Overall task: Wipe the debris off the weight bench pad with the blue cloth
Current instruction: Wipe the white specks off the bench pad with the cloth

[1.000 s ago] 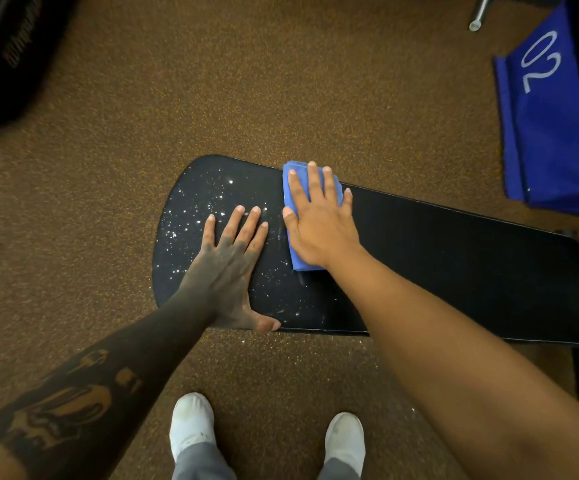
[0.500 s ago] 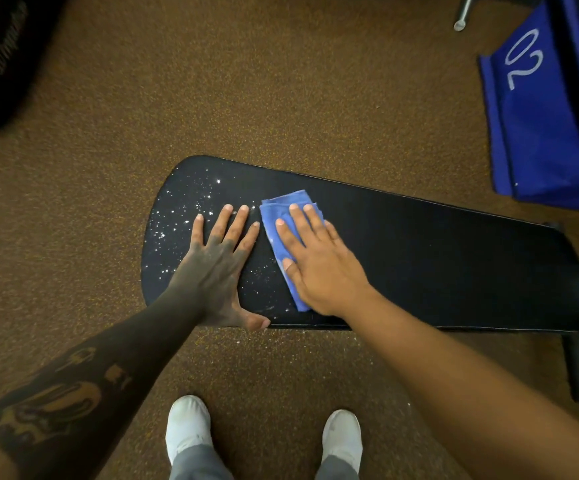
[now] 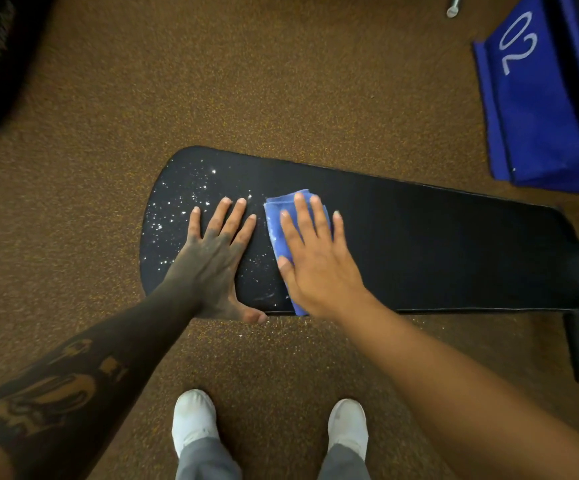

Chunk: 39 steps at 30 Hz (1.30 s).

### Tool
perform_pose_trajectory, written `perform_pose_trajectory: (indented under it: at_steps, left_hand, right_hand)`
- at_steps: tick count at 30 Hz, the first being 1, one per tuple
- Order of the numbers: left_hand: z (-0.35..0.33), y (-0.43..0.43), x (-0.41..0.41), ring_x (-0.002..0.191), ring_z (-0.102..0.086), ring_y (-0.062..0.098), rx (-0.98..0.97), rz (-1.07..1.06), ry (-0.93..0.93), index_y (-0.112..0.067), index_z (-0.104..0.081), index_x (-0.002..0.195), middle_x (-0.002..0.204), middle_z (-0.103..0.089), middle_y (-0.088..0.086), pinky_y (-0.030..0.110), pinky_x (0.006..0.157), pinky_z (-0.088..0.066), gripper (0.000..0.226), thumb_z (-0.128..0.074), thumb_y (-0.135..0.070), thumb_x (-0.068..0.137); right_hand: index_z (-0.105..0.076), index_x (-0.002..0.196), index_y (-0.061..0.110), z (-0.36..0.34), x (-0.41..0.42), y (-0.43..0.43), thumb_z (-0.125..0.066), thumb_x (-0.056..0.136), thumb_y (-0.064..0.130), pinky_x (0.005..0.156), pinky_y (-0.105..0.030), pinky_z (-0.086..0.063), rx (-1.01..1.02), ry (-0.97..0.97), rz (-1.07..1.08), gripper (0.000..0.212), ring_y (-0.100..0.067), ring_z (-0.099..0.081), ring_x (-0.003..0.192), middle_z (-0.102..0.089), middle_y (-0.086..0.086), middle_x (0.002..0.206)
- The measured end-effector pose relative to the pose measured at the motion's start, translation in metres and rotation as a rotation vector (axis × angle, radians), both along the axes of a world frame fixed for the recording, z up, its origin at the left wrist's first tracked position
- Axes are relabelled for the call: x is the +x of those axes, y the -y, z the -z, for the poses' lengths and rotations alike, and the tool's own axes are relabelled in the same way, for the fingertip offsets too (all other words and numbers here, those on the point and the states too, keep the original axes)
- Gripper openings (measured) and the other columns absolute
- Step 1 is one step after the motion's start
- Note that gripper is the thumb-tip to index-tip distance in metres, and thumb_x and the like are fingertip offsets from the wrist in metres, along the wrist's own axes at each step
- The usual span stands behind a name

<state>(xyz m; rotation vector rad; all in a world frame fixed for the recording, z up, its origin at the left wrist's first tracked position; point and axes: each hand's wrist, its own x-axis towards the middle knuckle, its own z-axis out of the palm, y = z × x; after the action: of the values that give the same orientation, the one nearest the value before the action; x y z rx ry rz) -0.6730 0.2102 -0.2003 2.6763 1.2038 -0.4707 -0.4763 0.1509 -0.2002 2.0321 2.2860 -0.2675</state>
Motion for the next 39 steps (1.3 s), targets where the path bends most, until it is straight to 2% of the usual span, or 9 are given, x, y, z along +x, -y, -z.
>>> perform_pose_trajectory:
  at_steps: [4,8,12,16,22,27,32,37,39]
  left_hand:
    - [0.003,0.001,-0.002,0.154,0.018,0.035,0.002,0.006,-0.004,-0.008,0.010,0.158,0.167,0.018,0.016,0.065,0.122,0.000,0.159,-0.027,-0.110,0.041]
    - [0.002,0.001,-0.005,0.153,0.019,0.035,0.004,0.010,-0.008,-0.010,0.012,0.157,0.166,0.020,0.016,0.065,0.122,0.002,0.158,-0.029,-0.109,0.042]
    - [0.001,0.001,-0.009,0.154,0.018,0.035,0.002,0.015,0.003,-0.012,0.009,0.158,0.167,0.018,0.016,0.067,0.121,0.000,0.158,-0.031,-0.109,0.040]
    - [0.002,0.002,-0.012,0.154,0.015,0.035,0.014,0.016,0.009,-0.011,0.005,0.159,0.167,0.014,0.017,0.067,0.121,-0.001,0.158,-0.033,-0.109,0.040]
    - [0.002,0.002,-0.017,0.154,0.015,0.036,0.026,-0.008,-0.013,-0.012,0.011,0.158,0.167,0.017,0.017,0.067,0.121,0.000,0.157,-0.032,-0.109,0.042]
    - [0.002,0.003,-0.019,0.154,0.015,0.036,0.030,-0.017,-0.015,-0.012,0.012,0.157,0.167,0.018,0.017,0.066,0.122,0.000,0.156,-0.033,-0.108,0.043]
    - [0.003,0.003,-0.021,0.154,0.017,0.036,0.031,-0.027,-0.018,-0.015,0.016,0.156,0.166,0.020,0.016,0.066,0.121,0.003,0.155,-0.032,-0.108,0.043]
    - [0.004,0.004,-0.021,0.154,0.017,0.036,0.031,-0.031,-0.010,-0.014,0.014,0.157,0.166,0.019,0.016,0.066,0.121,0.002,0.153,-0.032,-0.106,0.044]
    - [0.003,0.003,-0.021,0.153,0.018,0.036,0.022,-0.031,-0.009,-0.015,0.016,0.157,0.166,0.022,0.015,0.066,0.121,0.002,0.153,-0.032,-0.107,0.044]
  right_hand:
    - [-0.009,0.157,0.027,0.003,-0.004,-0.013,-0.027,0.100,0.046,0.115,-0.065,-0.014,-0.074,0.029,-0.070,0.063,-0.038,-0.001,0.151,-0.005,-0.011,0.166]
    - [-0.008,0.157,0.028,0.004,0.010,0.014,-0.023,0.102,0.042,0.119,-0.059,-0.012,-0.101,-0.005,-0.132,0.059,-0.029,0.002,0.153,-0.007,-0.005,0.166]
    - [-0.004,0.157,0.027,-0.001,0.022,0.010,-0.018,0.102,0.041,0.121,-0.055,-0.011,-0.106,-0.036,0.096,0.059,-0.029,0.008,0.152,-0.001,-0.004,0.167]
    - [-0.004,0.158,0.025,0.002,0.011,0.034,-0.017,0.103,0.040,0.122,-0.052,-0.009,-0.090,-0.034,-0.014,0.058,-0.029,0.008,0.152,0.000,-0.007,0.166]
    - [-0.004,0.158,0.022,0.003,0.000,0.037,-0.021,0.105,0.037,0.122,-0.052,-0.010,-0.054,-0.105,0.298,0.058,-0.029,0.011,0.152,0.002,-0.007,0.166]
    - [-0.010,0.157,0.023,0.002,-0.023,0.047,-0.028,0.102,0.035,0.121,-0.052,-0.012,-0.064,-0.098,0.067,0.059,-0.030,0.006,0.152,-0.004,-0.008,0.166]
    - [-0.005,0.157,0.025,0.004,-0.018,0.021,-0.027,0.103,0.036,0.122,-0.051,-0.010,-0.055,-0.115,0.272,0.060,-0.030,0.012,0.152,0.004,-0.007,0.166]
    - [-0.008,0.157,0.024,-0.001,-0.036,0.039,-0.029,0.102,0.035,0.122,-0.051,-0.011,-0.077,-0.132,0.079,0.060,-0.031,0.009,0.152,0.000,-0.006,0.166]
    - [-0.008,0.157,0.026,0.002,-0.026,0.023,-0.029,0.103,0.033,0.122,-0.050,-0.012,-0.063,-0.145,0.103,0.059,-0.029,0.009,0.152,-0.001,-0.004,0.167]
